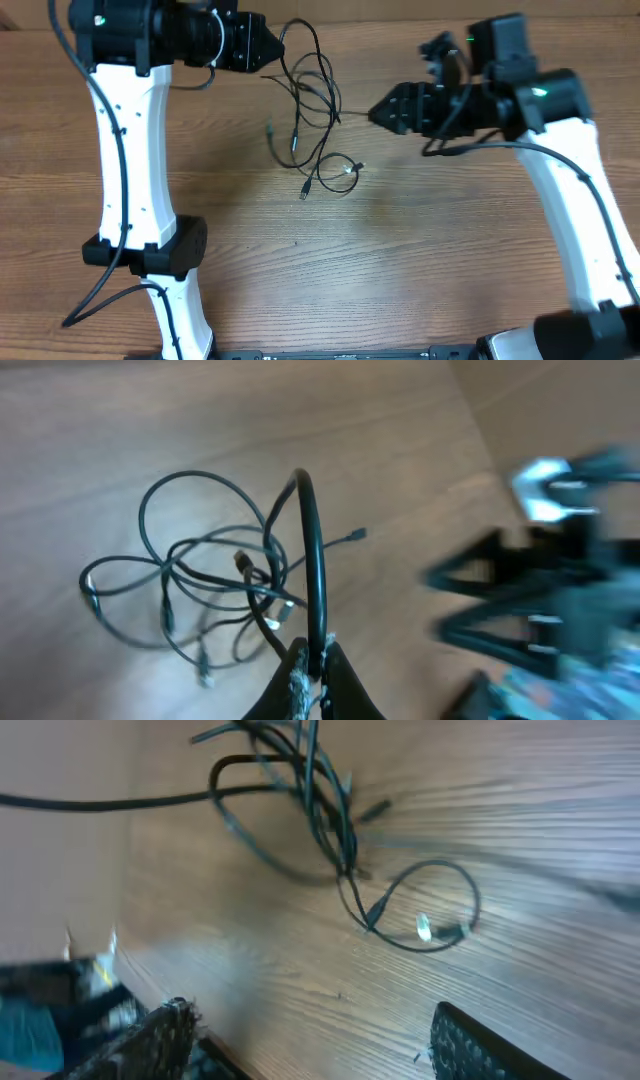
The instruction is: Untangle cables
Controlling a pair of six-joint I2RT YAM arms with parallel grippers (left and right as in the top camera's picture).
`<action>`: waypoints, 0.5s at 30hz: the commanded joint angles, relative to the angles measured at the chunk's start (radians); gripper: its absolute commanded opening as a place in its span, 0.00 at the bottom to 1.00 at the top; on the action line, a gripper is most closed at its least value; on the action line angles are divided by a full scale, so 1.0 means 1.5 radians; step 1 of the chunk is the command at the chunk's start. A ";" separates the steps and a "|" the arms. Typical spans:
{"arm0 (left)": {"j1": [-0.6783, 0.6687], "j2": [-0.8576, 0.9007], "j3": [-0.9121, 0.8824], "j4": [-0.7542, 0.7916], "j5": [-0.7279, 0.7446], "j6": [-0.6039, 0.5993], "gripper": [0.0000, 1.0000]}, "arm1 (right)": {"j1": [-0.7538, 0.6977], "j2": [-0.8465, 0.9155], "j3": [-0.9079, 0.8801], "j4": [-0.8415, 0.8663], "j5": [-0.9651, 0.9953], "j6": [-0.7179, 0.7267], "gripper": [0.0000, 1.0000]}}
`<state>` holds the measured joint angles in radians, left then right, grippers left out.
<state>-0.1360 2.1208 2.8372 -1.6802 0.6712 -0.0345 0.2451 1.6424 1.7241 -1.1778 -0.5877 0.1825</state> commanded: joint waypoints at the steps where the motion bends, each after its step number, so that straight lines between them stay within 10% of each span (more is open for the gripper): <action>1: -0.002 -0.015 0.004 -0.006 0.066 -0.033 0.04 | 0.034 0.034 0.007 0.013 -0.014 -0.085 0.74; 15: -0.009 -0.014 0.004 -0.006 0.080 -0.033 0.04 | 0.103 0.114 0.006 0.155 -0.036 -0.178 0.60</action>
<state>-0.1379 2.1139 2.8357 -1.6909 0.7521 -0.0761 0.3885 1.7767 1.7237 -0.9981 -0.6533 -0.0902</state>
